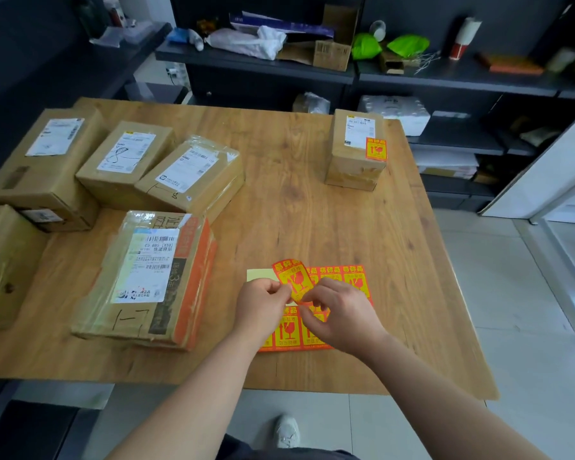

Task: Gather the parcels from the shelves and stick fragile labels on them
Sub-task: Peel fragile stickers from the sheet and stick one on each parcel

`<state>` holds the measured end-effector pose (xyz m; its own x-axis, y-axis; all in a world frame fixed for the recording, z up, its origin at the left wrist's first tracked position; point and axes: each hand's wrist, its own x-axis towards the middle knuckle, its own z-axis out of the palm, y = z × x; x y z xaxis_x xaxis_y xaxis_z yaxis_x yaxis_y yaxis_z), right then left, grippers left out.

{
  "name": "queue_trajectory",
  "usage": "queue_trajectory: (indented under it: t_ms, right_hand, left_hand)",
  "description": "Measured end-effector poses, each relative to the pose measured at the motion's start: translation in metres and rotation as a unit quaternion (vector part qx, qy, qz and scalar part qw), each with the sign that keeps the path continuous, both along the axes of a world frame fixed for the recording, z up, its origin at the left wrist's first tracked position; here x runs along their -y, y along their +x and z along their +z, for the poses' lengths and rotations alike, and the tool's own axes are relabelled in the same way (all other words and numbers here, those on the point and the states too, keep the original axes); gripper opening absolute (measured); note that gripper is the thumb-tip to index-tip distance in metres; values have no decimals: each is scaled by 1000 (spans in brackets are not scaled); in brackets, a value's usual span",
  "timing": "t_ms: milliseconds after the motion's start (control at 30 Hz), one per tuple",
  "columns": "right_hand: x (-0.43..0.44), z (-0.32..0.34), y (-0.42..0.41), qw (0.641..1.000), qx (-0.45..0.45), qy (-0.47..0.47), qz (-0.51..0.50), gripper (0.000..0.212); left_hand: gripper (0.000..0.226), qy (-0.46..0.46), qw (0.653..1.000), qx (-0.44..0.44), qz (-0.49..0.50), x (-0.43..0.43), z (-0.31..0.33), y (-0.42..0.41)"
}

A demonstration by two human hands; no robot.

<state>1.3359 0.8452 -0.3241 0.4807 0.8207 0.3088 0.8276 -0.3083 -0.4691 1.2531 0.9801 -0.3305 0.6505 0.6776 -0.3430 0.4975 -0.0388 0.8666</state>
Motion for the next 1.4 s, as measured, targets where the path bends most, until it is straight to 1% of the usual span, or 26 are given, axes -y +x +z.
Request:
queue_trajectory:
  t_ms: [67,133,167,233,333,500,633,733,900,1033,1100,1133,1200,1267,1333,1400]
  right_hand:
    - [-2,4,-3,996,-52,24,-63,14]
    - [-10,7,-3,985,-78,42,-145,9]
    - [-15,9,-4,979,-91,36,-178,9]
    - [-27,11,-10,969,-127,24,-211,10]
    - [-43,15,-24,957,-176,36,-226,3]
    - [-71,24,-58,938,-242,78,-237,15]
    - [-96,29,-88,916,-316,89,-230,19]
    - [-115,27,-111,906,-348,71,-232,19]
    - [-147,22,-134,884,-380,14,-271,26]
    - [-164,21,-140,867,-400,-10,-296,24]
    - [-169,20,-141,859,-412,-20,-302,24]
    - [-172,20,-141,857,-415,-26,-304,25]
    - [-175,21,-140,855,-414,-44,-309,28]
    - [-177,21,-138,853,-408,-57,-320,28]
    - [-178,21,-135,855,-394,-64,-330,28]
    - [-179,22,-132,856,-392,-73,-328,28]
  left_hand:
    - [31,34,999,-3,-27,-6,2,-5]
    - [29,57,997,-7,-60,-13,8,-10]
    - [27,61,995,-9,-77,-18,10,-13]
    - [25,70,991,-12,-112,-26,16,-21]
    - [23,74,987,3,-144,-40,27,-36]
    - [26,131,977,6,-166,-73,45,-70]
    - [22,121,984,3,-132,-103,51,-100]
    - [21,97,990,-8,-105,-123,48,-123]
    - [27,126,985,-44,-105,-150,39,-142]
    - [30,151,980,-55,-119,-166,37,-145]
    - [36,192,967,-79,-146,-169,37,-145]
    - [37,225,956,-96,-165,-170,37,-144]
    - [38,306,923,-126,-196,-172,36,-142]
    - [37,366,895,-134,-215,-173,35,-139]
    - [37,389,882,-136,-228,-175,33,-137]
    - [37,387,881,-139,-234,-178,30,-136]
